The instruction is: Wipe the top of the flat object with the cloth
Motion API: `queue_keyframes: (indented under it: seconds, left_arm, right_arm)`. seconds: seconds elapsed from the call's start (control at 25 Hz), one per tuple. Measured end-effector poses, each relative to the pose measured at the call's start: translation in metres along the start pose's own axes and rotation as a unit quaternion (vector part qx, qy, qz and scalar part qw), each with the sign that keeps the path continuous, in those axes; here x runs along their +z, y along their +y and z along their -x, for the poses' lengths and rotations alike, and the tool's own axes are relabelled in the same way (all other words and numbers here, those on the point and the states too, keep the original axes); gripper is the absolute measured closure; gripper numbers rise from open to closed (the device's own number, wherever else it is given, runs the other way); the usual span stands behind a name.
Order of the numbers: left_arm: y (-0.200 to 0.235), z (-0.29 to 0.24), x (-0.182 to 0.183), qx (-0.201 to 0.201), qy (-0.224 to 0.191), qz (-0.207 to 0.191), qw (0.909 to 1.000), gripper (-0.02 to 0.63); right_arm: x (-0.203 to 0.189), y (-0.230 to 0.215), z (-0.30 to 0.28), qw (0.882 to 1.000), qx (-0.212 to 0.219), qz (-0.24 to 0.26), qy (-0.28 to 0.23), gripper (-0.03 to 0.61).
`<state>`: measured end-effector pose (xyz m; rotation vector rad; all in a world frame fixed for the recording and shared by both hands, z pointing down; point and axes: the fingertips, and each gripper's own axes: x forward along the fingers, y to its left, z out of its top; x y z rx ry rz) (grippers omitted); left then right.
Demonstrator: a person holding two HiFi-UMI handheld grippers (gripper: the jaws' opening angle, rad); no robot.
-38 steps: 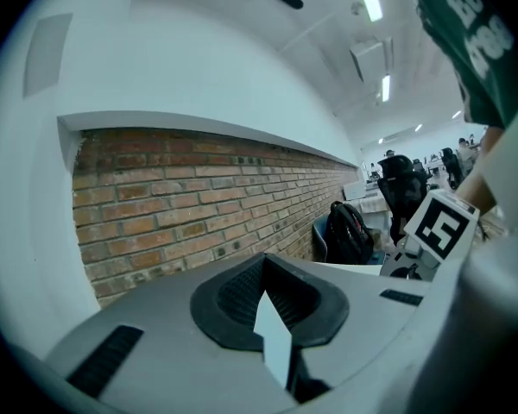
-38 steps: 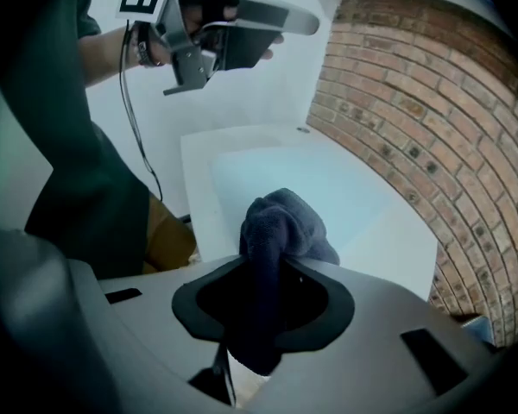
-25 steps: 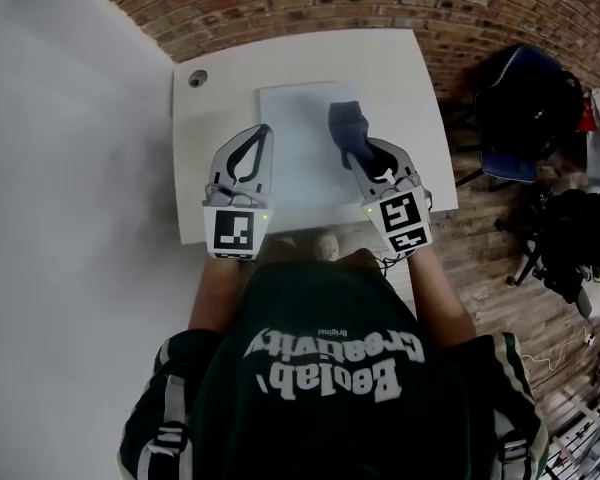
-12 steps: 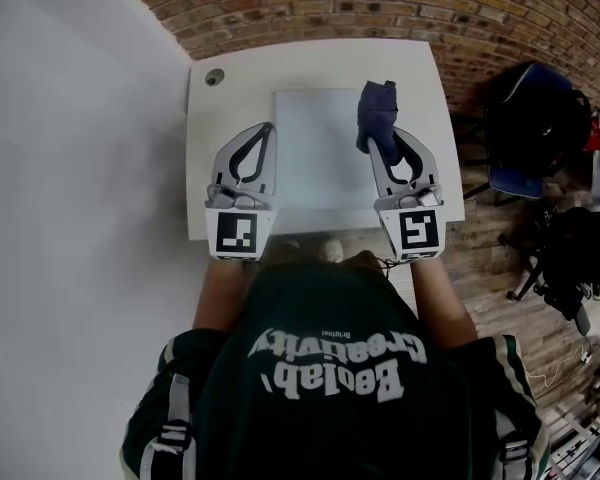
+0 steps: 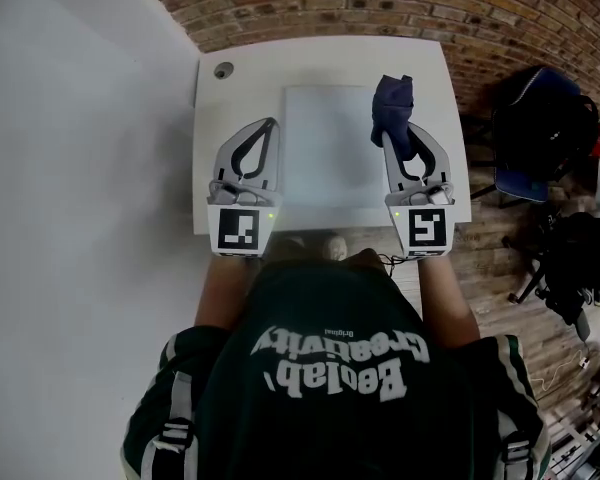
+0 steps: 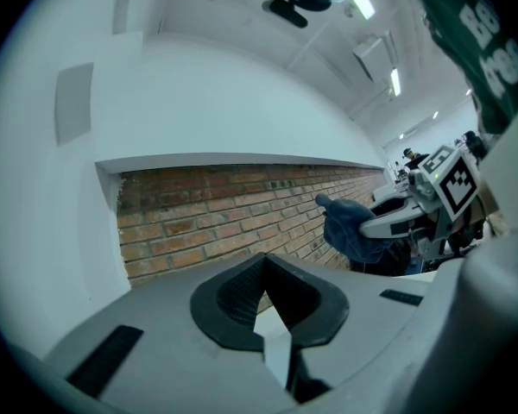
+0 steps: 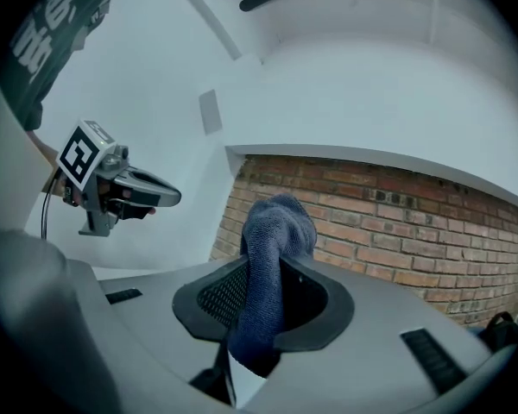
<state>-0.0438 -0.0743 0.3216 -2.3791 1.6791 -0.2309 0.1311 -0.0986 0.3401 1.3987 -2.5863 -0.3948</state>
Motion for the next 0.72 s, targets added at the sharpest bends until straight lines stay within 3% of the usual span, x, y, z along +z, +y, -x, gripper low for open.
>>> queue_keyframes:
  seconds: [0.72]
  left_arm:
    - [0.003,-0.001,0.0016,0.005,-0.001,0.001,1.0,0.618]
  right_arm:
    - [0.0055,0.0002,-0.0038,1.0,0.004,0.007,-0.009,0.497]
